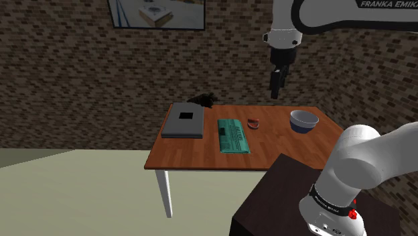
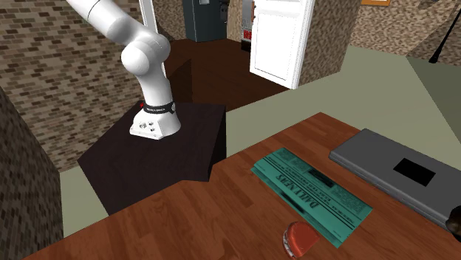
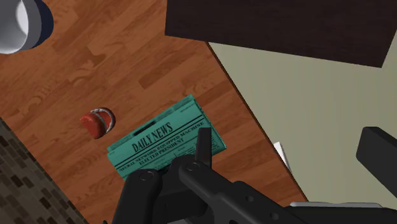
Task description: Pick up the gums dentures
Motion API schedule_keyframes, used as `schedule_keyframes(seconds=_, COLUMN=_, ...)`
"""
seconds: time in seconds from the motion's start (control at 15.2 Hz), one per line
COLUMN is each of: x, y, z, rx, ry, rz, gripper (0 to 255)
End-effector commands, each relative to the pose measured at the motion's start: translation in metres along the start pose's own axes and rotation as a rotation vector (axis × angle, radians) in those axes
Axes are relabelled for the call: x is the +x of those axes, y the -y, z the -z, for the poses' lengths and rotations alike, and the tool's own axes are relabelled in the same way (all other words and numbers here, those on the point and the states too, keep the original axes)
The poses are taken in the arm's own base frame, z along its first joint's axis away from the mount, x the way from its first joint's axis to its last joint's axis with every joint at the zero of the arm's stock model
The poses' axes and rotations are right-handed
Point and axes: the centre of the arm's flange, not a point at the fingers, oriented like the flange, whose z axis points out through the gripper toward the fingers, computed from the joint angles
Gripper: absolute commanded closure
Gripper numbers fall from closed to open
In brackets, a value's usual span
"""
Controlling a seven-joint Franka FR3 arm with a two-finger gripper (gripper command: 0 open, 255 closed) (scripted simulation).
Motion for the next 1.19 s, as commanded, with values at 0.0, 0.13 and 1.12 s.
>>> schedule_keyframes(seconds=0.0, x=0.000, y=0.000, z=0.000, rx=0.000, ry=0.000, rz=0.000, gripper=0)
schedule_keyframes(seconds=0.13, x=0.007, y=-0.018, z=-0.018, rx=0.003, ry=-0.005, rz=0.002, gripper=0)
schedule_keyframes(seconds=1.12, x=0.066, y=-0.153, z=-0.153, rx=0.030, ry=-0.040, rz=0.016, gripper=0)
